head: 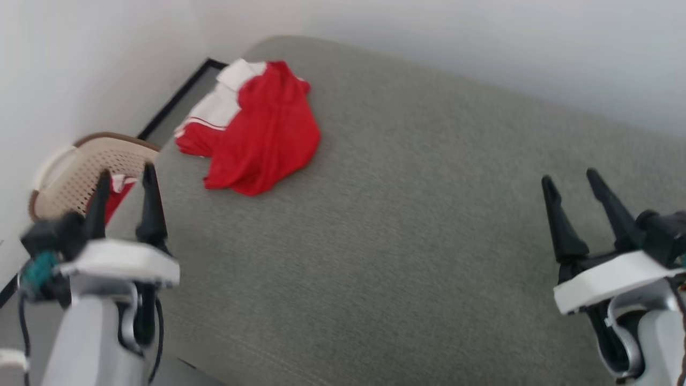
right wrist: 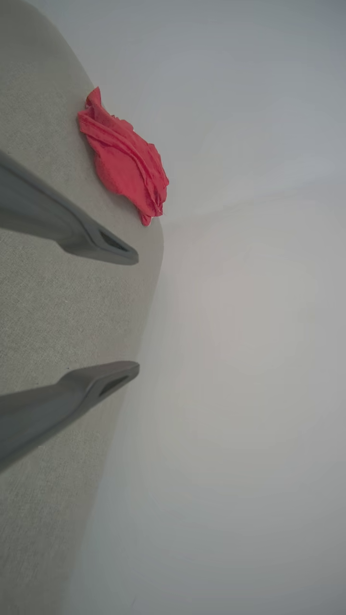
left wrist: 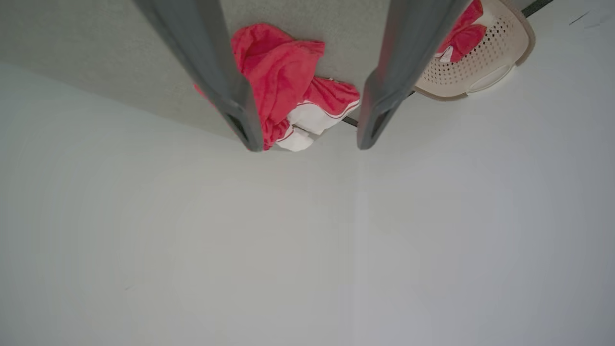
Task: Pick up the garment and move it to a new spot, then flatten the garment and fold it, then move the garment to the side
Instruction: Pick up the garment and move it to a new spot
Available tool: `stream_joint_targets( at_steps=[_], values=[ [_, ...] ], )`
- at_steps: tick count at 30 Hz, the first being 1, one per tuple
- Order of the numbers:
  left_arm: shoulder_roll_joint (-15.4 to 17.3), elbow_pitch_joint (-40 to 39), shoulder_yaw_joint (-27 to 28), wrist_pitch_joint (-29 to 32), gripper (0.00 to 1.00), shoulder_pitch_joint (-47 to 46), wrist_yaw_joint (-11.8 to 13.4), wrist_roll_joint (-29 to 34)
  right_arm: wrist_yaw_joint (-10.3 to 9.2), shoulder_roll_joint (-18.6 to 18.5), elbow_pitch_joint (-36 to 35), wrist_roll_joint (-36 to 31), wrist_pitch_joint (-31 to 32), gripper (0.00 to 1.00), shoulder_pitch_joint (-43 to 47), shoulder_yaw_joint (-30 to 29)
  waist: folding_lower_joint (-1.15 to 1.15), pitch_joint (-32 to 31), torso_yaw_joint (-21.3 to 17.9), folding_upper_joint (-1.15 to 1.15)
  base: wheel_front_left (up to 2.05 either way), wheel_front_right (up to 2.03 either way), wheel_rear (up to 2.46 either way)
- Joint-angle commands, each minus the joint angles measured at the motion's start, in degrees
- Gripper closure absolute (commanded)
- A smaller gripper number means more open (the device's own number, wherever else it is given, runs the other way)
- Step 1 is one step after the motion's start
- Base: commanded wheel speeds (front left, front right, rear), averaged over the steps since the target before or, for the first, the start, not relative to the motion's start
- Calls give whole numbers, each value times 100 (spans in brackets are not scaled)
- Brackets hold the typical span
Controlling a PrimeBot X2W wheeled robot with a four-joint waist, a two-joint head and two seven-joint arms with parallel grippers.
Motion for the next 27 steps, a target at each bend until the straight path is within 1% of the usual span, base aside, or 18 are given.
stream_joint_targets(
  at_steps=[1, 2, 3, 4, 10, 17, 20, 22, 27],
  values=[
    [-9, 69, 9, -15, 0, -165, -29, -35, -2, -26, -55, -23, 39, 0, -75, -12, 0, 269, -211, 0, 0, 0, 0],
    [5, 176, 28, -40, 0, -328, -55, -66, -2, -54, -118, -40, 77, 0, -120, -29, 0, 374, -272, 0, 0, 0, 0],
    [77, 412, 51, -65, 0, -647, -96, -88, -2, -108, -256, -74, 169, 0, -229, -39, 0, 617, -413, 0, 0, 0, 0],
    [77, 412, 51, -65, 0, -647, -96, -88, -2, -108, -256, -74, 169, 0, -229, -39, 0, 617, -413, 0, 0, 0, 0],
    [197, 1237, 85, -123, 0, -1713, -243, -248, -2, -305, -719, -173, 391, 0, -537, -189, 0, 1413, -775, 0, 0, 0, 0],
    [369, 2563, 55, -112, 0, -2981, -362, -424, -2, -430, -1171, -205, 619, 0, -776, -275, 0, 2221, -1136, 0, 0, 0, 0],
    [495, 3246, 18, 77, 0, -3451, -396, -495, -2, -442, -1286, -183, 674, 0, -857, -262, 0, 2462, -1291, 0, 0, 0, 0],
    [539, 3734, 7, 338, 0, -3738, -395, -559, -2, -444, -1334, -190, 694, 0, -894, -264, 0, 2592, -1373, 0, 0, 0, 0],
    [623, 4710, 21, 1013, 0, -4336, -172, -634, -2, -413, -1429, -163, 758, 0, -889, -259, 0, 2777, -1488, 0, 0, 0, 0]
  ],
)
